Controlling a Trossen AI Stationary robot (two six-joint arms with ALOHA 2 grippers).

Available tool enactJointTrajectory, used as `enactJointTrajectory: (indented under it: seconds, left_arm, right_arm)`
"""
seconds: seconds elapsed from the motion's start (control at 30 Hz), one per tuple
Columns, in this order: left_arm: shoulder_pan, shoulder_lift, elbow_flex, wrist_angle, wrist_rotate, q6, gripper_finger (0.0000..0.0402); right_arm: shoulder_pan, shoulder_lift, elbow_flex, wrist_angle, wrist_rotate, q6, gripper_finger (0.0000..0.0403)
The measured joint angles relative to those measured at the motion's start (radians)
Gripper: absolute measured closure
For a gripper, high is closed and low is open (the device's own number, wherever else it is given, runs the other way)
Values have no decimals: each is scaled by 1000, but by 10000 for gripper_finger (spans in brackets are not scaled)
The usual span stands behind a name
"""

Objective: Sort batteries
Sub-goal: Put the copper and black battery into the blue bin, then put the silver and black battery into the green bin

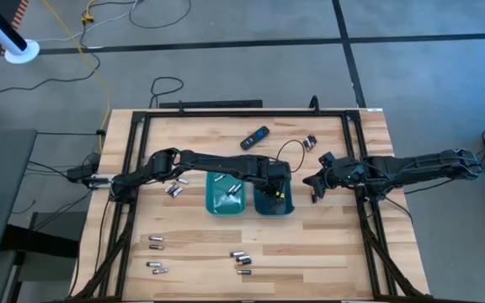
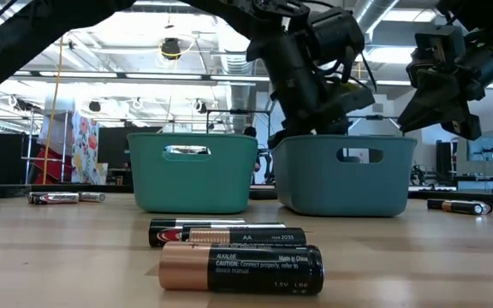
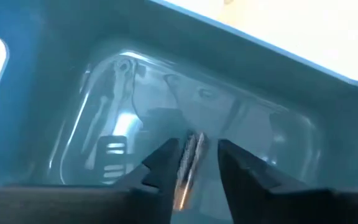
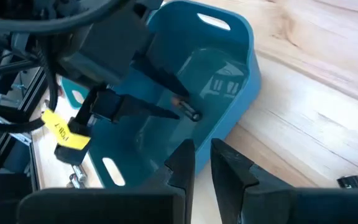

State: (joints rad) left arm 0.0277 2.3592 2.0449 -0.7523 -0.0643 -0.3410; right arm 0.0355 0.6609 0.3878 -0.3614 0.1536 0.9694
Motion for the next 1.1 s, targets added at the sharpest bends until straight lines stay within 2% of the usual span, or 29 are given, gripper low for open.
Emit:
enactJointTrajectory:
  seconds: [0.13, 0.3, 0.4, 0.6, 0.87, 0.97, 1.1]
  left_arm:
    - [0, -1, 0, 0, -1, -13, 259]
    - [3, -14, 4, -18, 6, -23, 258]
    - [7, -37, 41, -86, 8, -23, 259]
    - [12, -125, 108, -275, -17, 33, 260]
    - [14, -293, 117, -625, -97, 75, 260]
    - [5, -375, 67, -697, -99, 111, 260]
    - [5, -549, -127, -647, -155, 122, 260]
  right_arm:
    - [12, 0, 0, 0, 0, 0, 332]
    - [18, 0, 0, 0, 0, 0, 332]
    - [18, 0, 0, -1, 0, 0, 332]
    - [17, 0, 0, -1, 0, 0, 332]
    - [17, 0, 0, -1, 0, 46, 332]
    - [17, 0, 0, 0, 0, 60, 332]
    - [15, 0, 0, 1, 0, 98, 332]
